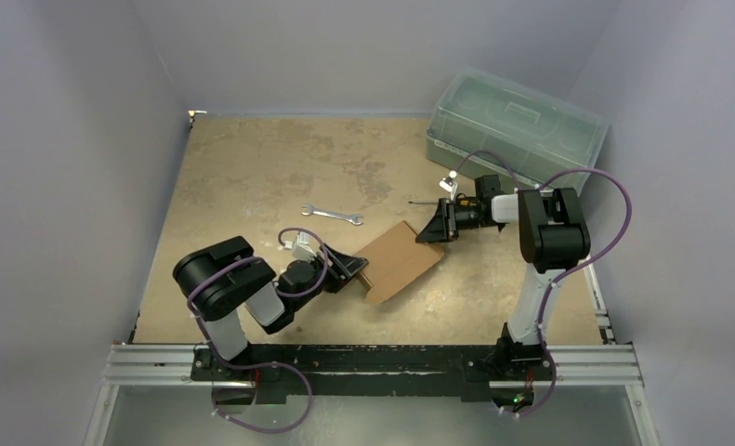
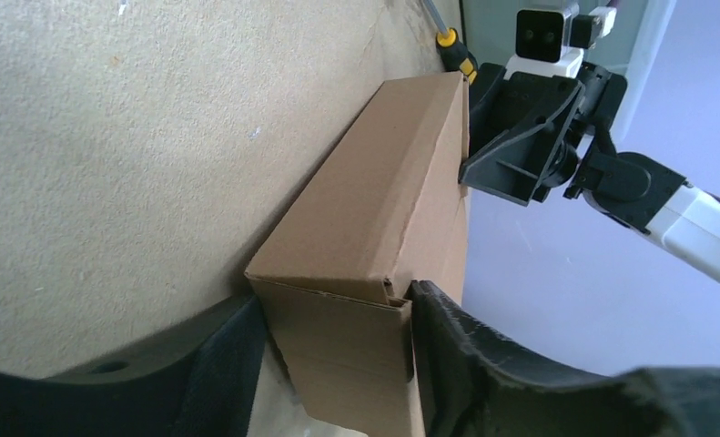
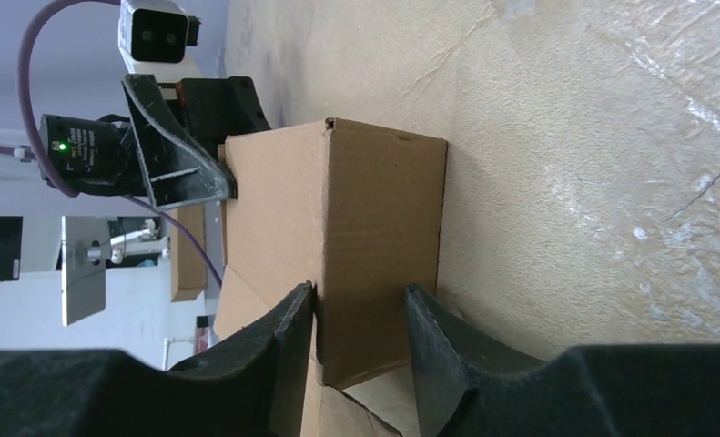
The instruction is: Fold the paper box
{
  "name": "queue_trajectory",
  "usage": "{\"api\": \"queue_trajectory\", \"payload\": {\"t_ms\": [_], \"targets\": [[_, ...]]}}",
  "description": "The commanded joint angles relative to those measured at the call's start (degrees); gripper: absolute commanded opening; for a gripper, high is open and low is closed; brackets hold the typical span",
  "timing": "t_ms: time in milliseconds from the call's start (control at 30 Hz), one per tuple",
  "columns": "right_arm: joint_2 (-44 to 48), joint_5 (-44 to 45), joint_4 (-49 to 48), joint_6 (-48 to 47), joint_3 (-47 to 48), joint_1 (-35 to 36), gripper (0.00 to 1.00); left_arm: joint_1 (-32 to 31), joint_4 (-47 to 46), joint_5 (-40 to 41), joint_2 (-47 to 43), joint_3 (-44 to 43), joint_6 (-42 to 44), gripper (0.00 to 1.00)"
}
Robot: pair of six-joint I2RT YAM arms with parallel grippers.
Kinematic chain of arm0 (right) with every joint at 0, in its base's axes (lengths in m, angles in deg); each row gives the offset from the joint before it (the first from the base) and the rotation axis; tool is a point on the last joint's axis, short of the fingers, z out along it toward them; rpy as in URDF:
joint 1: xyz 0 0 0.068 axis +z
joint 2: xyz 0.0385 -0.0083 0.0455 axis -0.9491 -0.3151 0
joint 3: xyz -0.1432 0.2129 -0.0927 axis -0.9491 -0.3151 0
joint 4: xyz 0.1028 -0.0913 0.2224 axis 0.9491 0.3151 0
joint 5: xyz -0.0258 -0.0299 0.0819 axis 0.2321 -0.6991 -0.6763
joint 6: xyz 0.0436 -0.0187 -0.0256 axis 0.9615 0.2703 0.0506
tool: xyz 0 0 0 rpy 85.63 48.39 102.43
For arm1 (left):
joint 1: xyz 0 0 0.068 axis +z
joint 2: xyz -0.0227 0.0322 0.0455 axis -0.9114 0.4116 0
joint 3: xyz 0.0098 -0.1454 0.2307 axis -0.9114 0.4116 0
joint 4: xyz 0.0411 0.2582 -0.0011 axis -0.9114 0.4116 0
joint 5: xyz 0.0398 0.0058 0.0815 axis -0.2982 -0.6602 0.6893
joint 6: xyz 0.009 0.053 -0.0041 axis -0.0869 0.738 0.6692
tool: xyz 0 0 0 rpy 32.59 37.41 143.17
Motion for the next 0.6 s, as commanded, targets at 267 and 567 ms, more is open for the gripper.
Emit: {"api": "queue_trajectory", "payload": {"t_ms": [267, 567], "targets": [[9.71, 0.58, 7.15, -8.28, 1.29, -0.85, 0.68, -0.35, -1.10, 2.41, -7.18, 2.79, 0.49, 0.34], [22.00, 3.55, 17.96, -22.23, 5.40, -0.94, 0.72, -0.28, 15.83, 4.44, -21.95, 3.23, 1.78, 0.29]]}}
